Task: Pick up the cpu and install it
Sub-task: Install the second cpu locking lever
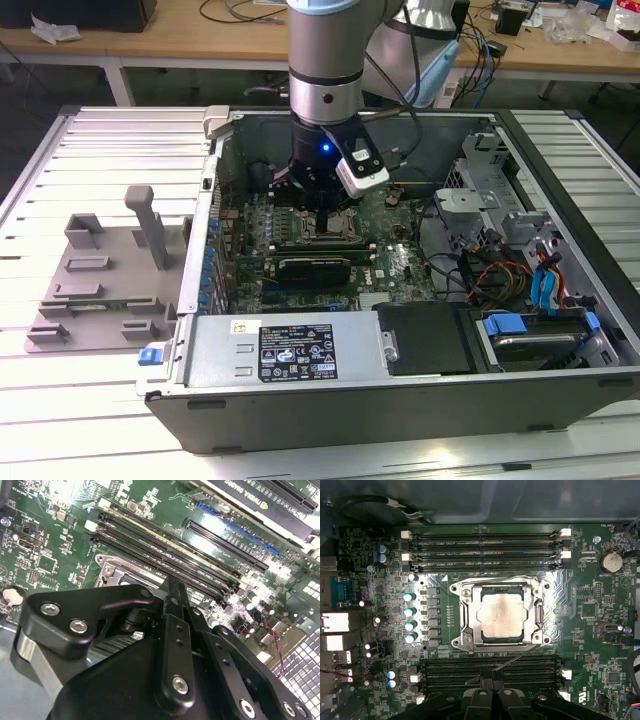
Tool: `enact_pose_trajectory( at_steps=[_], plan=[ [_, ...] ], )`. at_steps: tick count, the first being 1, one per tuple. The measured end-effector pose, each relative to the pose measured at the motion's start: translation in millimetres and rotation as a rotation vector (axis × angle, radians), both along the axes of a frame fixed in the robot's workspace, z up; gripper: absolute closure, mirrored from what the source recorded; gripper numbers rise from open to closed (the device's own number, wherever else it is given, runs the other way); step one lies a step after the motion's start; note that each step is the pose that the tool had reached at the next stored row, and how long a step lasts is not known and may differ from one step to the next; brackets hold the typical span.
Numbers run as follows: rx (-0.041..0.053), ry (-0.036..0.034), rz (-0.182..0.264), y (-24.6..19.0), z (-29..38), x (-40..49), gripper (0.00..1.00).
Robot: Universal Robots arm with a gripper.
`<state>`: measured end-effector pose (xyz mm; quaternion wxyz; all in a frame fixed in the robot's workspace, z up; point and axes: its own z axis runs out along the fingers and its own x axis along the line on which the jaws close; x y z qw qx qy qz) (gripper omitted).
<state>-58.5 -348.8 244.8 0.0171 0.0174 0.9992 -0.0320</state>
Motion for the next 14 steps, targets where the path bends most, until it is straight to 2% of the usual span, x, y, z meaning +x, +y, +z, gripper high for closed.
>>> enact_pose_trajectory(
  at_steps=[2, 5, 10, 14],
  plan=[
    [0.0004, -0.0003, 0.000, 0.0, -0.6, -0.3, 0.89],
    [0.0004, -0.0003, 0.000, -1.0, -6.3, -5.6, 0.89],
    [0.0002, -0.0003, 0.000, -3.2, -15.7, -6.8, 0.89],
    [0.0002, -0.0002, 0.002, -4.6, -17.5, -9.2, 0.89]
  ],
)
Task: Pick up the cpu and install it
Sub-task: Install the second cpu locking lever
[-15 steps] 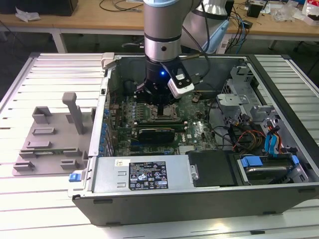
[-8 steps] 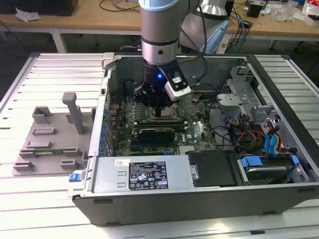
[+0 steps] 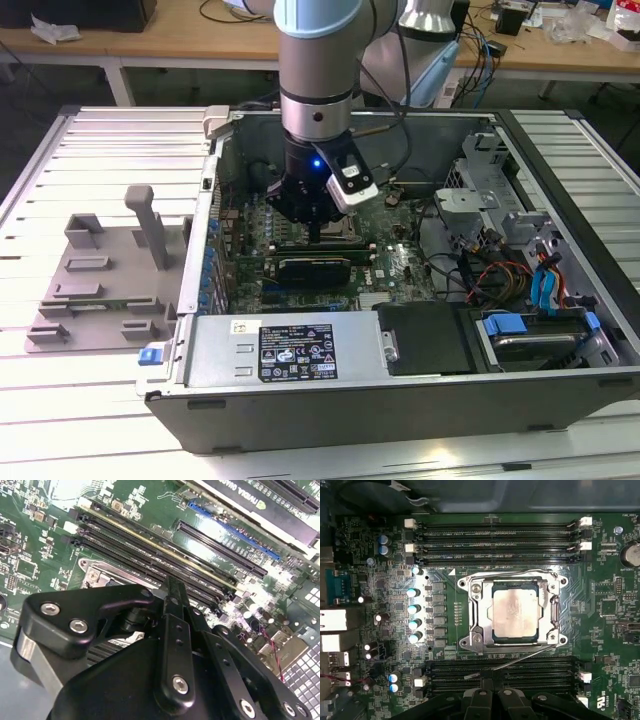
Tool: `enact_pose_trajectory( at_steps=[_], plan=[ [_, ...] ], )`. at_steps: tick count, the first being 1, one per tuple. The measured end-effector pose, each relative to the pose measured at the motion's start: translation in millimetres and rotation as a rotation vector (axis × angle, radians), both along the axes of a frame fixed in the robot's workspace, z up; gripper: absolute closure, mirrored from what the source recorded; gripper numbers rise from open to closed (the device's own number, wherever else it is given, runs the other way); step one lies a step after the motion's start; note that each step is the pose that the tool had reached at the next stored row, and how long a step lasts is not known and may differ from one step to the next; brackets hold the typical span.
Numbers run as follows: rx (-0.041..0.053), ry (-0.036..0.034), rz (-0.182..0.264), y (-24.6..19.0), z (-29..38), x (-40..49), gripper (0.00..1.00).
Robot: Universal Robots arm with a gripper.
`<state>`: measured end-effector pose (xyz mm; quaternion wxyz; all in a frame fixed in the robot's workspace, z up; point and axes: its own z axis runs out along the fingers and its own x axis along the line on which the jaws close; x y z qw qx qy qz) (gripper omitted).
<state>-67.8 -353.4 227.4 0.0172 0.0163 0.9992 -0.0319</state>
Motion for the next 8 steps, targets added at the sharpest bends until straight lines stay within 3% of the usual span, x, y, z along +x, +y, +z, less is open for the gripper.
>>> enact_pose_trajectory(
  at_steps=[1, 2, 3, 4, 8],
  plan=[
    [-0.0007, 0.0000, 0.000, 0.0, 0.0, 0.0, 0.89],
    [0.0057, -0.0002, 0.000, -0.1, -0.1, -0.4, 0.89],
    [0.0242, -0.0002, 0.002, -0.8, -0.3, -1.5, 0.89],
    [0.0311, -0.0001, 0.004, -1.7, -0.5, -2.2, 0.89],
    [0.0393, 0.0002, 0.021, -4.9, -1.1, -4.7, 0.89]
  ],
)
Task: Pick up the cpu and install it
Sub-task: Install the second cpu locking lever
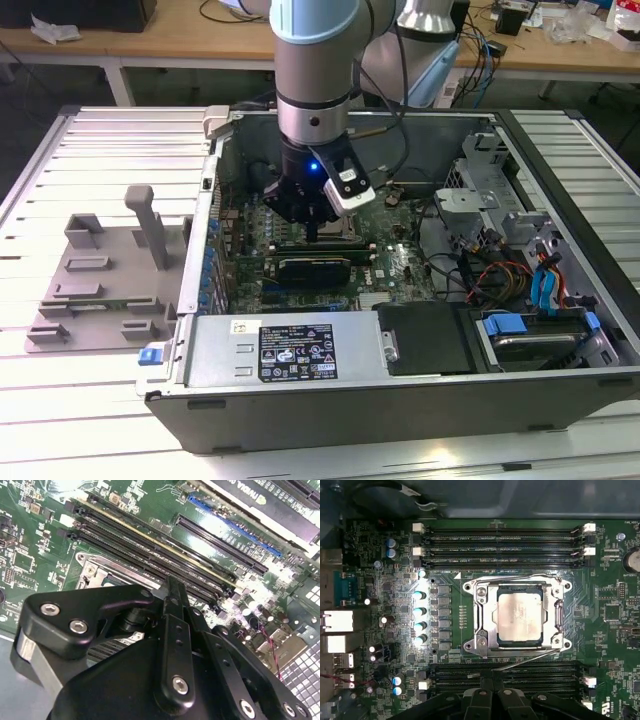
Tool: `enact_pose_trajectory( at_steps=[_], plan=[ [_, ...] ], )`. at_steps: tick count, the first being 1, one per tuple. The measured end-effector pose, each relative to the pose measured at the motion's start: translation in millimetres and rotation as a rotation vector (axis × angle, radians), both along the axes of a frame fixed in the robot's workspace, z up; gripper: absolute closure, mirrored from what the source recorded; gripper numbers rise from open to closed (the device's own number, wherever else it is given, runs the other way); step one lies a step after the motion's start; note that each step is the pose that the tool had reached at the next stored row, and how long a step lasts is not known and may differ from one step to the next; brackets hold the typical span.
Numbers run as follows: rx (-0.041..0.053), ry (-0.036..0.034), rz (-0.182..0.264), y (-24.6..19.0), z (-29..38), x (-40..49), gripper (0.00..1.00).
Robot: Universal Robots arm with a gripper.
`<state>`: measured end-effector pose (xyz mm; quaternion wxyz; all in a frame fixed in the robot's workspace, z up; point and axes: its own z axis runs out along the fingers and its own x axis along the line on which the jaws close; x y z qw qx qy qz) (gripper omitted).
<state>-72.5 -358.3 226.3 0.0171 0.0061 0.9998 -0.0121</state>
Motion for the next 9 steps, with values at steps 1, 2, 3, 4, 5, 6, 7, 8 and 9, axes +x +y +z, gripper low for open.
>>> enact_pose_trajectory(
  at_steps=[1, 2, 3, 4, 5, 6, 7, 8, 9],
  plan=[
    [0.0013, -0.0001, 0.018, -0.6, -0.7, -1.6, 0.89],
    [0.0018, 0.0001, 0.044, -0.9, -2.3, -3.9, 0.89],
    [0.0066, 0.0001, 0.057, -1.2, -3.4, -4.7, 0.89],
    [0.0122, -0.0001, 0.065, -1.4, -4.2, -5.2, 0.89],
    [0.0199, -0.0003, 0.077, -2.0, -5.3, -6.1, 0.89],
    [0.0240, -0.0005, 0.088, -2.7, -6.3, -7.1, 0.89],
    [0.0304, -0.0006, 0.099, -3.3, -7.7, -8.2, 0.89],
    [0.0371, -0.0009, 0.106, -3.6, -8.8, -8.9, 0.89],
    [0.0424, -0.0010, 0.109, -3.9, -9.2, -9.2, 0.89]
  ],
)
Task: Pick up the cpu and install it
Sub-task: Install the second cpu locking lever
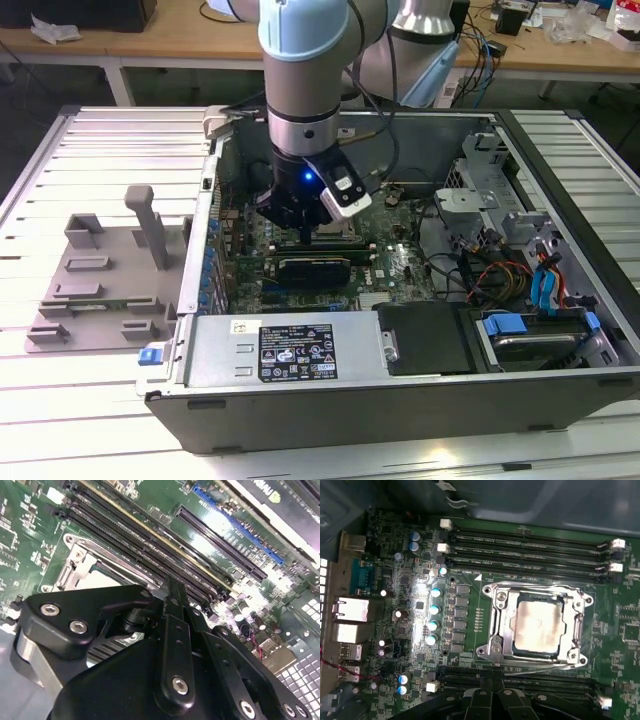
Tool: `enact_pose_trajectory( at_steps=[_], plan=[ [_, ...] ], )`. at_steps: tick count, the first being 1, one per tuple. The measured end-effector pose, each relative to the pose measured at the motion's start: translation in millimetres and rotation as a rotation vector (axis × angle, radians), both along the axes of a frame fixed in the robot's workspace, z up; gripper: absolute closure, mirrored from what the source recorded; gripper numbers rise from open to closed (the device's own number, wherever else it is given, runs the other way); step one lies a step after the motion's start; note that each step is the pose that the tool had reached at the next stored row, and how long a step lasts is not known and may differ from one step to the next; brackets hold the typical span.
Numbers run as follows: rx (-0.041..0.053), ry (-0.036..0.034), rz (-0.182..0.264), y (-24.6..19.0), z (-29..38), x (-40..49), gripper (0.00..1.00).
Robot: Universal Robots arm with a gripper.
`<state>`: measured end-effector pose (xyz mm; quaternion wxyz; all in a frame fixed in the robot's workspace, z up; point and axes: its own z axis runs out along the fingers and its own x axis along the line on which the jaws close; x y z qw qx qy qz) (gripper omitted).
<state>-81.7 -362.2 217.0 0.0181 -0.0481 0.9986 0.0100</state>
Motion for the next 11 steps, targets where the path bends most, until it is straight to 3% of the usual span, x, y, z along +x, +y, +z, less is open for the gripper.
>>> enact_pose_trajectory(
  at_steps=[3, 6, 7, 8, 10, 11],
  plan=[
    [0.0176, 0.0000, 0.006, -1.7, -2.8, -0.9, 0.89],
    [0.0188, -0.0001, 0.007, -1.9, -3.1, -0.9, 0.89],
    [0.0419, -0.0001, 0.007, -3.7, -3.3, -1.3, 0.89],
    [0.0549, -0.0001, 0.007, -4.6, -3.6, -1.4, 0.89],
    [0.0751, -0.0003, 0.007, -6.2, -4.5, -1.5, 0.89],
    [0.0808, -0.0003, 0.007, -8.8, -5.1, -1.5, 0.89]
  ],
)
